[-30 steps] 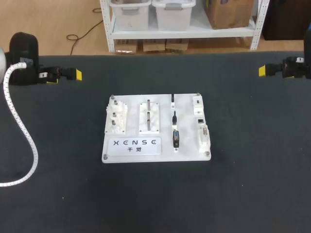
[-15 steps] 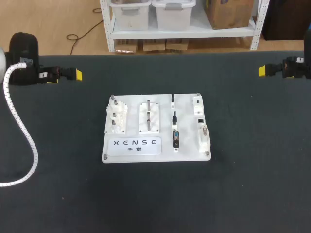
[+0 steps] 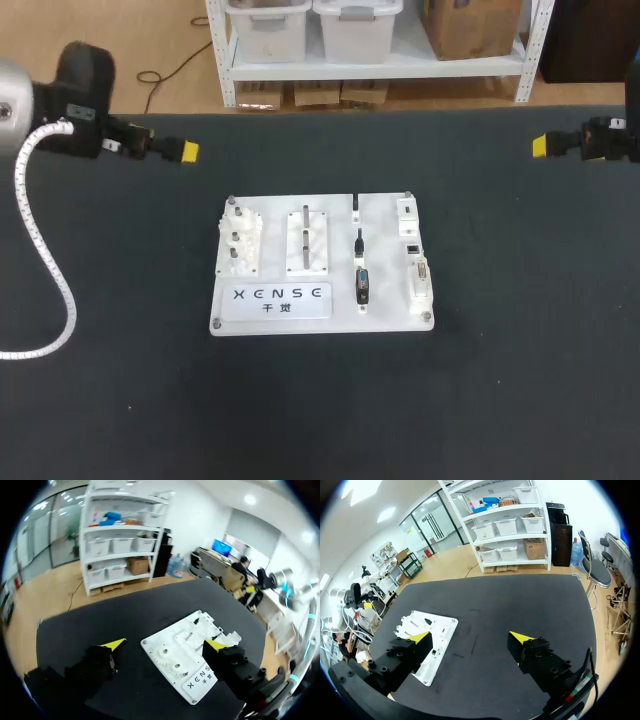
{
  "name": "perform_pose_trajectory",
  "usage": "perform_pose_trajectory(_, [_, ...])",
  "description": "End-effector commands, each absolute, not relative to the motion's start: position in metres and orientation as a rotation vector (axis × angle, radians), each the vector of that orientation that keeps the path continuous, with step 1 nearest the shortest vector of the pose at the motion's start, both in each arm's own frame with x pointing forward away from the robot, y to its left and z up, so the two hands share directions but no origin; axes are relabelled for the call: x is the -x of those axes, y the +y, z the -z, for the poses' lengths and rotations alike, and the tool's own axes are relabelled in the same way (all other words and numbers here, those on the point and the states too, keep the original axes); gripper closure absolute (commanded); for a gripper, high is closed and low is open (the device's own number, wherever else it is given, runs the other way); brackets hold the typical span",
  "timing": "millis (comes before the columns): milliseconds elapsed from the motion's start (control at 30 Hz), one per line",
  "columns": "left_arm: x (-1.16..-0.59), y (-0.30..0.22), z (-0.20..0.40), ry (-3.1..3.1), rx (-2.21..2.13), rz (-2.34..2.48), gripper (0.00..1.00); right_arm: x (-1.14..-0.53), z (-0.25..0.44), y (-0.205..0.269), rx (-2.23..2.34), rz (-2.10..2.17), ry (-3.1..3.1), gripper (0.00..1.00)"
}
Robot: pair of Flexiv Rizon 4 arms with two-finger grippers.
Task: Insert the USB connector, Ethernet cable, and multi-pin plug into their matching sockets one by one.
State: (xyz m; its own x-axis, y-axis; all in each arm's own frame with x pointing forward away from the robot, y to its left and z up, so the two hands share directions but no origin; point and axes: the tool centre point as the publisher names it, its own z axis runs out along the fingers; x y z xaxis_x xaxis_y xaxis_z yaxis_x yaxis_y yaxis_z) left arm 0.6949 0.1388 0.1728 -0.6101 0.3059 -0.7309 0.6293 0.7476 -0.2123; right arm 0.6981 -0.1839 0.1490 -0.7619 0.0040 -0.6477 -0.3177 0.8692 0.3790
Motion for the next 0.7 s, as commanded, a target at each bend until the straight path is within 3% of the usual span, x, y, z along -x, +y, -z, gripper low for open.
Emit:
perform_pose_trajectory(33, [-0.681, 0.126, -0.164, 1.892, -1.287, 0.729, 0.00, -0.698, -0.149, -0.184, 0.225, -0.626, 2.369, 0.00])
perform_pose_trajectory(700, [-0.648, 0.068, -0.125, 1.541, -1.836, 1.001, 0.00, -0.698, -0.149, -0.184, 0.225, -0.626, 2.369, 0.00])
